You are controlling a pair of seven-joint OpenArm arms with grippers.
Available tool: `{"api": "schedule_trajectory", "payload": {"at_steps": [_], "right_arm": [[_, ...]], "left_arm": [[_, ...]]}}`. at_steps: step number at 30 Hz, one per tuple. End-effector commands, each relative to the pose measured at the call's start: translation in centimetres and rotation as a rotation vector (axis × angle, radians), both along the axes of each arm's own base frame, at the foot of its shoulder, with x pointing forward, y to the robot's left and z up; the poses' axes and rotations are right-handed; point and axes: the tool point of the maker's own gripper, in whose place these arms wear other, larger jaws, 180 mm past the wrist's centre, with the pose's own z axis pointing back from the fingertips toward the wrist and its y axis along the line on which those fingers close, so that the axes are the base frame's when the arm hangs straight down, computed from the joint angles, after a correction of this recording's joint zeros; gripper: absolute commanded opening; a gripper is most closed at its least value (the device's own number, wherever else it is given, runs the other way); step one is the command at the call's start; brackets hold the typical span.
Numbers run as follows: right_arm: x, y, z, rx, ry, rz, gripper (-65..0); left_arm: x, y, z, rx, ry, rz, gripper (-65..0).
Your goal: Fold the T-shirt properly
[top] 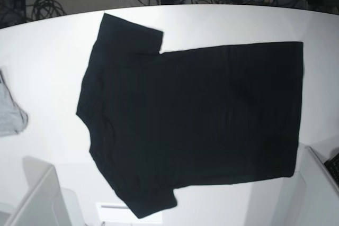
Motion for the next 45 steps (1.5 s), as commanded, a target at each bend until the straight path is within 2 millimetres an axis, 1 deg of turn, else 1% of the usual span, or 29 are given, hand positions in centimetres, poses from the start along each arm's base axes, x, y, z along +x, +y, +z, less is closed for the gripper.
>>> {"api": "schedule_trajectory", "payload": {"at_steps": [1, 4, 7, 8, 11, 12, 14, 17, 22, 23, 24, 27, 29, 31, 33, 34, 36, 37, 41, 42, 45], "right_arm": [[0.0, -0.1, 0.0, -0.001, -0.003, -0.005, -65.0], [-0.2, -0.1, 0.0, 0.000, 0.000, 0.003, -65.0], [-0.8, -0.2, 0.0, -0.002, 0.011, 0.006, -65.0], [-0.8, -0.2, 0.1, -0.002, 0.014, 0.006, -65.0], [-0.9, -0.2, 0.1, -0.002, 0.015, 0.006, -65.0], [-0.8, -0.2, 0.1, -0.002, 0.014, 0.006, -65.0], [-0.8, -0.2, 0.1, -0.002, 0.014, 0.008, -65.0], [-0.9, -0.2, 0.1, -0.002, 0.017, 0.008, -65.0], [-1.3, -0.2, 0.1, -0.002, 0.023, 0.008, -65.0], [-1.5, -0.2, 0.1, -0.002, 0.026, 0.008, -65.0], [-2.1, -0.2, 0.2, -0.002, 0.032, 0.008, -65.0], [-2.4, -0.2, 0.2, -0.002, 0.035, 0.008, -65.0], [-2.5, -0.2, 0.2, 0.000, 0.037, 0.008, -65.0], [-2.7, -0.2, 0.2, 0.000, 0.040, 0.008, -65.0], [-3.7, -0.1, 0.3, 0.000, 0.052, 0.007, -65.0], [-3.6, -0.1, 0.4, 0.000, 0.040, 0.007, -65.0], [-4.3, -0.1, 0.6, 0.001, 0.022, 0.005, -65.0], [-4.2, -0.1, 0.8, 0.001, 0.003, 0.004, -65.0], [-5.4, -0.1, 1.9, 0.000, -0.053, -0.009, -65.0], [-5.9, -0.1, 2.3, 0.000, -0.063, -0.010, -65.0], [-6.6, -0.4, 3.6, -0.004, -0.105, -0.015, -65.0]], "left_arm": [[-0.4, 0.2, 0.0, 0.007, 0.009, -0.003, -29.0], [-0.7, 0.4, 0.1, 0.011, 0.015, 0.005, -43.6], [-0.6, 0.5, 0.1, 0.011, 0.012, 0.006, -63.5], [-0.6, 0.6, 0.1, 0.013, 0.010, 0.006, -65.0], [-0.5, 0.7, 0.1, 0.014, 0.007, 0.005, -65.0], [-0.4, 1.1, 0.1, 0.021, 0.004, 0.001, -65.0], [-0.3, 1.3, 0.2, 0.023, 0.002, -0.011, -65.0], [0.9, 1.4, 0.2, 0.025, -0.031, 0.000, -65.0], [1.2, 1.4, 0.2, 0.024, -0.045, -0.003, -65.0], [1.0, 1.4, 0.3, 0.024, -0.042, -0.003, -65.0], [0.1, 1.3, 0.3, 0.024, -0.029, -0.003, -65.0], [-1.2, 1.1, 0.4, 0.019, -0.010, -0.018, -65.0], [-1.6, 1.1, 0.4, 0.018, -0.005, -0.017, -65.0], [-2.5, 1.3, 0.5, 0.022, 0.005, -0.011, -65.0], [-2.7, 1.1, 0.7, 0.017, -0.023, -0.021, -65.0], [-3.0, 1.1, 0.8, 0.015, -0.041, -0.028, -65.0], [-3.9, 1.0, 1.0, 0.011, -0.057, -0.037, -65.0], [-4.3, 0.9, 1.1, 0.009, -0.063, -0.039, -65.0], [-6.1, 0.9, 2.1, 0.003, -0.105, -0.048, -65.0], [-6.2, 1.3, 2.5, 0.008, -0.123, -0.055, -65.0], [-6.9, 1.6, 4.0, 0.010, -0.172, -0.060, -65.0]]}}
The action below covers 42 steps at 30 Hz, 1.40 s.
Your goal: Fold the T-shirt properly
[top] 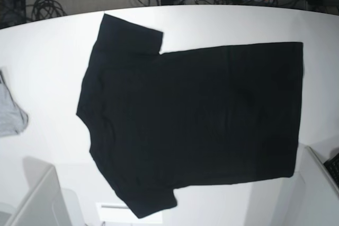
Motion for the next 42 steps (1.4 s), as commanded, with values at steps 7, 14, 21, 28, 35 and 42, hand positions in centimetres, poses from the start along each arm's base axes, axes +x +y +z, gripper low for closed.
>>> {"api": "schedule_trajectory", "payload": {"at_steps": [7, 14, 21, 28, 35, 42], "right_arm": [[-1.2, -2.2, 4.0, -0.040, -0.099, -0.030, -65.0], [-0.1, -5.0, 8.2, -0.107, -0.207, -0.072, -65.0], [3.4, -5.4, 11.9, -0.115, -0.286, -0.073, -65.0], [9.2, -4.8, 15.9, -0.048, -0.387, -0.178, -65.0], [16.8, -4.6, 21.3, -0.031, -0.598, -0.164, -65.0], [22.4, -4.0, 23.0, 0.030, -0.740, -0.211, -65.0]], "left_arm": [[0.0, 0.6, 3.8, 0.001, -0.109, -0.049, -65.0], [1.9, 6.4, 9.5, 0.133, -0.252, 0.011, -65.0], [8.9, 11.9, 17.5, 0.255, -0.524, 0.123, -65.0], [12.3, 13.4, 23.3, 0.286, -0.682, 0.149, -65.0], [15.5, 12.4, 26.8, 0.265, -0.803, 0.137, -65.0], [18.1, 11.4, 28.9, 0.248, -0.892, 0.115, -65.0]]}}
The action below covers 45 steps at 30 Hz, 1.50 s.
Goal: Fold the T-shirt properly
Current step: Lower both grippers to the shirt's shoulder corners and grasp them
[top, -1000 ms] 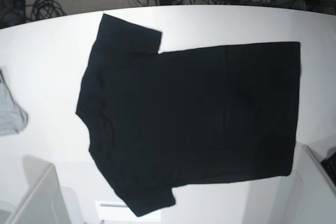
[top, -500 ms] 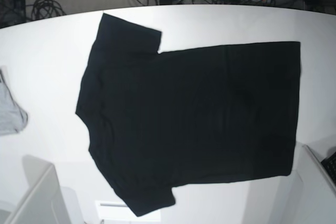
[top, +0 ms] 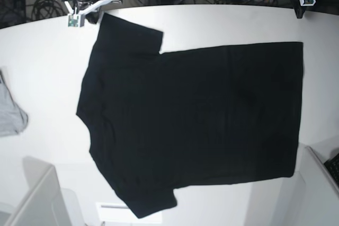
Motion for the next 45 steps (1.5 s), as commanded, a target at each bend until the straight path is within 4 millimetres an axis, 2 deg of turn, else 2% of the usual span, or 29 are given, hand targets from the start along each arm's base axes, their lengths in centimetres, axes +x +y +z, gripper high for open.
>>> {"api": "schedule_trajectory", "payload": {"at_steps": [1, 3, 4, 5, 6, 9, 12, 13, 17, 19, 23, 28, 30, 34, 37, 41, 45], "right_arm": [[0.8, 0.2, 0.9, 0.032, -0.047, -0.014, -65.0], [2.0, 0.7, 1.5, 0.124, -0.085, -0.057, -65.0], [2.5, 0.3, 1.7, 0.157, -0.102, -0.086, -65.0], [2.8, -0.1, 1.9, 0.191, -0.114, -0.112, -62.9], [3.4, -0.4, 2.3, 0.228, -0.133, -0.132, -55.2], [4.3, -1.2, 3.0, 0.326, -0.165, -0.166, -39.6], [5.1, -2.1, 3.4, 0.418, -0.180, -0.189, -32.0], [5.3, -2.6, 3.3, 0.447, -0.178, -0.202, -30.5], [5.7, -4.2, 1.7, 0.558, -0.136, -0.260, -28.5], [5.9, -5.0, 0.8, 0.567, -0.118, -0.278, -28.5], [5.7, -5.6, -0.6, 0.559, -0.091, -0.296, -28.5], [5.7, -2.8, -0.6, 0.627, -0.076, -0.169, -28.7], [5.3, -2.6, -1.5, 0.638, -0.046, -0.172, -28.7], [4.6, -2.5, -3.1, 0.625, -0.006, -0.189, -28.7], [4.3, -2.2, -3.6, 0.579, 0.010, -0.160, -28.7], [3.4, 0.7, -4.3, 0.584, 0.056, -0.089, -28.8], [3.0, 2.1, -4.6, 0.593, 0.073, -0.066, -28.8]], "left_arm": [[0.8, -0.1, 1.0, 0.010, -0.041, -0.012, -65.0], [1.1, 0.1, 0.4, -0.003, -0.006, 0.008, -65.0], [1.7, 0.0, 0.2, -0.015, 0.004, 0.018, -65.0], [2.2, 0.0, 0.1, -0.024, 0.015, 0.026, -65.0], [2.4, 0.0, -0.2, -0.033, 0.032, 0.035, -65.0], [3.2, -0.2, -0.6, -0.094, 0.023, 0.062, -53.8], [4.0, -0.2, -0.2, -0.209, -0.014, 0.055, -43.1], [4.1, -0.2, -0.1, -0.251, -0.017, 0.057, -39.7], [4.9, 1.1, 1.1, -0.390, -0.030, 0.053, -18.3], [4.9, 1.5, 1.9, -0.426, -0.037, 0.034, -12.3], [5.5, 3.2, 3.6, -0.416, -0.049, 0.009, -10.9], [5.2, 5.9, 3.4, -0.406, -0.005, 0.088, -10.9], [5.1, 6.7, 3.1, -0.414, -0.010, 0.116, -10.9], [4.8, 7.2, 2.0, -0.438, -0.001, 0.143, -10.9], [4.4, 7.5, 1.3, -0.450, 0.009, 0.161, -10.9], [4.8, 7.8, 1.0, -0.464, -0.005, 0.172, -10.9], [4.8, 8.0, 0.5, -0.479, -0.006, 0.186, -10.9]]}}
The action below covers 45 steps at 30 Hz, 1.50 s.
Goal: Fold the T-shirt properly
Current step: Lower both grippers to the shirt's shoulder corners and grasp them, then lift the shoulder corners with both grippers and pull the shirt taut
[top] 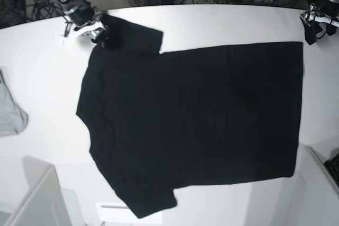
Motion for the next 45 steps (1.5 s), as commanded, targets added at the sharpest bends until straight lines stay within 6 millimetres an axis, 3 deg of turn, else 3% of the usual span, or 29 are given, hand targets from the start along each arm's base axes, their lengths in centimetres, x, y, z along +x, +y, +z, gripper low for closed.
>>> {"api": "schedule_trajectory", "payload": {"at_steps": [1, 4, 6, 8, 11, 12, 16, 23, 30, 36, 40, 43, 45], "right_arm": [[-1.9, 0.0, -1.6, -0.028, 0.094, 0.025, -29.0], [-1.9, 0.2, -1.7, -0.040, 0.094, 0.030, -29.0], [-2.0, 0.3, -1.7, -0.040, 0.094, 0.030, -32.7], [-2.0, 0.3, -1.7, -0.038, 0.094, 0.029, -41.9], [-2.0, 0.3, -1.7, -0.038, 0.094, 0.029, -62.4], [-1.9, 0.3, -1.7, -0.038, 0.093, 0.029, -65.0], [-2.0, 0.3, -1.7, -0.038, 0.097, 0.031, -65.0], [-2.0, 0.3, -1.7, -0.039, 0.097, 0.032, -65.0], [-2.0, 0.3, -1.7, -0.039, 0.097, 0.032, -65.0], [-2.0, 0.3, -1.7, -0.039, 0.097, 0.032, -65.0], [-1.9, 0.1, -1.7, -0.042, 0.095, 0.026, -65.0], [-1.7, -1.4, -1.6, -0.060, 0.091, -0.011, -65.0], [-1.8, -1.6, -1.4, -0.058, 0.088, -0.030, -65.0]], "left_arm": [[0.1, 0.5, 0.8, 0.016, -0.020, -0.002, -10.9], [0.3, 0.8, 0.4, 0.005, -0.026, 0.010, -10.9], [0.5, 1.0, -0.2, -0.011, -0.026, 0.028, -10.9], [0.4, 1.2, -0.8, -0.030, -0.025, 0.044, -10.9], [0.9, 0.8, -1.8, -0.060, -0.022, 0.045, -10.9], [1.1, 0.4, -2.3, -0.073, -0.014, 0.036, -10.9], [2.6, -1.0, -3.8, -0.118, -0.006, 0.000, -10.9], [3.3, -1.5, -6.9, -0.210, 0.014, 0.040, -11.0], [5.1, -4.0, -8.1, -0.255, 0.024, -0.019, -12.3], [5.7, -4.2, -8.5, -0.273, 0.017, -0.012, -36.9], [5.3, -4.0, -9.5, -0.295, 0.036, 0.010, -49.5], [5.2, -3.9, -9.5, -0.292, 0.039, 0.009, -64.5], [5.0, -3.9, -9.5, -0.292, 0.042, 0.009, -65.0]]}}
